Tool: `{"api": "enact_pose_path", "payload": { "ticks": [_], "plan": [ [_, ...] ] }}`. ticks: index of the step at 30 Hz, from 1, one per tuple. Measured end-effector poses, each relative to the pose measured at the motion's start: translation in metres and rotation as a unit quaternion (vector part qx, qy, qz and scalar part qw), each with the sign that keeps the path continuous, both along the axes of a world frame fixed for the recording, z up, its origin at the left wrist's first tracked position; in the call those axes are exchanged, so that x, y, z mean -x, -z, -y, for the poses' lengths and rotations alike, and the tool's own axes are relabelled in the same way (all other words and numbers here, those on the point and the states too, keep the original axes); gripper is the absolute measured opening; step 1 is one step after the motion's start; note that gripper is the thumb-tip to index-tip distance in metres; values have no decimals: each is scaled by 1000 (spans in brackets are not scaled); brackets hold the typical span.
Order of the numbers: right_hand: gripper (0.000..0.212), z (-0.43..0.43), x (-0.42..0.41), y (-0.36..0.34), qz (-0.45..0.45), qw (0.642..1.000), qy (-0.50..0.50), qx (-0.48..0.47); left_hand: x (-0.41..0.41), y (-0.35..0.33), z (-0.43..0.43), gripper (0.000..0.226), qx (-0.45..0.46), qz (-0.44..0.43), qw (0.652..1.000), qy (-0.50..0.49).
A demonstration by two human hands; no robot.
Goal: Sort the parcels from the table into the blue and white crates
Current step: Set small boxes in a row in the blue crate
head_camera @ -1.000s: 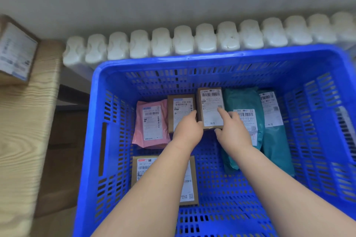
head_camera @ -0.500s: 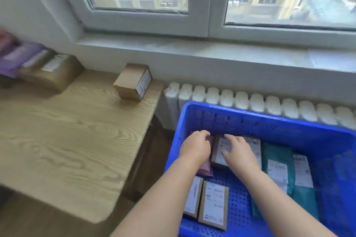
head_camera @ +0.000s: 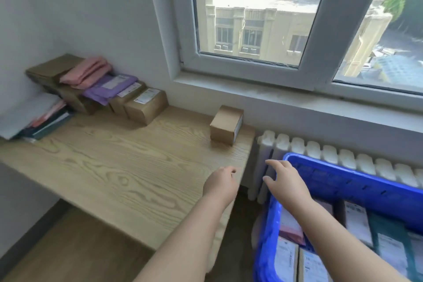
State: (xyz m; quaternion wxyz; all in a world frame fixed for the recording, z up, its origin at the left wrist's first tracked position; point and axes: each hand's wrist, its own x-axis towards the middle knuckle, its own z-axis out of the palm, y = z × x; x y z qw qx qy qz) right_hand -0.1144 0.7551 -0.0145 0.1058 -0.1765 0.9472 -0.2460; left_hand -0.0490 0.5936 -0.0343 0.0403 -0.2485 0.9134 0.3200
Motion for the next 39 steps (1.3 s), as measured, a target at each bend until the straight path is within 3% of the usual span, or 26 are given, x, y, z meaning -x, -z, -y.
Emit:
{"api": "enact_pose_path", "payload": {
  "ticks": [7,13,30,39],
  "plan": [
    [55,104,-58,4,35,998,33,28,-41,-10,100,38,4,12,999,30],
    [59,136,-67,7,54,997,47,27,-33,-8,131,38,-20,9,999,44],
    [68,163,49,26,144,980,118,65,84,13,170,42,-32,44,998,39],
    [69,195,125,47,203,947,220,120,188,42,209,53,-73,69,994,50]
  ]
}}
